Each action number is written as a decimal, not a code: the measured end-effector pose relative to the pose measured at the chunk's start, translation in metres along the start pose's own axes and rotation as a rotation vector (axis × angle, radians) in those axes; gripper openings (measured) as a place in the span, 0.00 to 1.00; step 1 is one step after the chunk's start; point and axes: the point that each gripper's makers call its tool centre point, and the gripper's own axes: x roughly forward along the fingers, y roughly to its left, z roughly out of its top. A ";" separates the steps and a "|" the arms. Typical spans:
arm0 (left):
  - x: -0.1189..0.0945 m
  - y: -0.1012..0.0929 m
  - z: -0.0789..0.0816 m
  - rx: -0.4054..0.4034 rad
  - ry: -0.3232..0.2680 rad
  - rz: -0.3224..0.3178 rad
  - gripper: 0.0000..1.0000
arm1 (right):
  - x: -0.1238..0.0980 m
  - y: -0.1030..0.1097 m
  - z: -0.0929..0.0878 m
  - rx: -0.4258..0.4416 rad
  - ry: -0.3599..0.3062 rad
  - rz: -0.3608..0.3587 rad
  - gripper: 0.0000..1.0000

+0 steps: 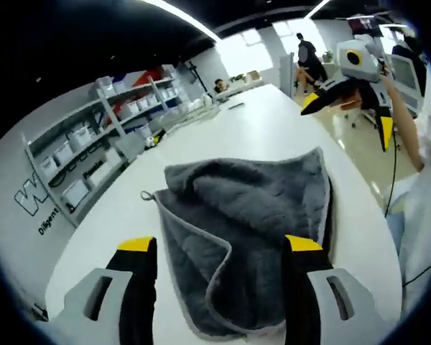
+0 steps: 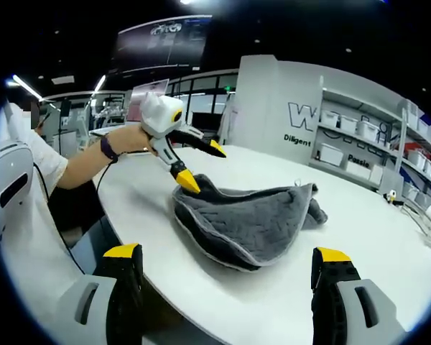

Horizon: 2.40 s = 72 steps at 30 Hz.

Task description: Open the folded towel by lifting each exposed corner and separating the folded layers until the towel lies flat within the target outline without major curled edges

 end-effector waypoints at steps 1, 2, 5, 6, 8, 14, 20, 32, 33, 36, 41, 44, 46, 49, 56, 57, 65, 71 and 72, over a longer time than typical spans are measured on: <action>0.003 -0.002 -0.001 0.000 0.005 -0.019 0.52 | -0.001 -0.001 0.000 0.001 0.000 -0.002 0.99; 0.007 -0.004 -0.001 -0.013 0.007 -0.040 0.50 | -0.001 -0.001 0.000 0.001 0.001 -0.003 0.99; 0.014 -0.009 -0.005 -0.058 0.016 -0.076 0.44 | -0.003 -0.001 0.000 0.001 -0.001 -0.005 0.99; 0.015 -0.011 -0.009 -0.048 0.039 -0.081 0.39 | -0.003 -0.001 0.000 0.001 -0.002 -0.005 0.99; 0.017 -0.024 -0.014 -0.028 0.078 -0.085 0.30 | -0.004 -0.001 0.000 0.000 -0.003 -0.006 0.99; 0.018 -0.021 -0.022 -0.024 0.116 -0.069 0.17 | -0.007 -0.004 0.000 0.003 -0.007 -0.014 0.99; 0.014 -0.020 -0.033 -0.058 0.131 -0.062 0.02 | -0.008 -0.004 -0.001 0.007 -0.010 -0.018 0.99; -0.010 0.018 -0.042 -0.161 0.094 0.126 0.02 | -0.005 -0.007 -0.001 0.006 -0.007 -0.017 0.99; -0.013 0.021 -0.044 -0.166 0.096 0.148 0.02 | -0.005 -0.007 -0.001 0.006 -0.007 -0.017 0.99; -0.020 0.028 -0.054 -0.179 0.123 0.185 0.02 | -0.004 -0.009 0.001 0.006 -0.009 -0.019 0.99; -0.027 0.031 -0.078 -0.194 0.187 0.232 0.02 | -0.004 -0.010 0.003 0.000 -0.011 -0.019 0.99; -0.024 0.029 -0.087 -0.219 0.203 0.226 0.02 | -0.004 -0.011 0.004 0.002 -0.012 -0.022 0.99; -0.022 0.030 -0.094 -0.216 0.221 0.238 0.02 | -0.004 -0.011 0.004 0.002 -0.012 -0.022 0.99; -0.021 0.034 -0.098 -0.230 0.213 0.238 0.04 | -0.004 -0.011 0.004 0.000 -0.009 -0.018 0.99; -0.036 0.037 -0.084 -0.361 0.043 0.220 0.16 | -0.005 -0.017 0.005 -0.013 -0.013 -0.036 0.97; -0.043 0.036 -0.078 -0.395 -0.009 0.210 0.21 | -0.005 -0.018 0.005 -0.012 -0.013 -0.038 0.97; -0.088 0.033 -0.057 -0.394 -0.159 0.218 0.41 | -0.001 -0.029 0.006 -0.028 0.012 -0.033 0.97; -0.128 0.017 -0.049 -0.360 -0.211 0.240 0.54 | 0.009 -0.047 0.004 -0.060 0.043 -0.029 0.97; -0.132 0.013 -0.050 -0.356 -0.210 0.245 0.57 | 0.010 -0.050 0.001 -0.071 0.059 -0.035 0.97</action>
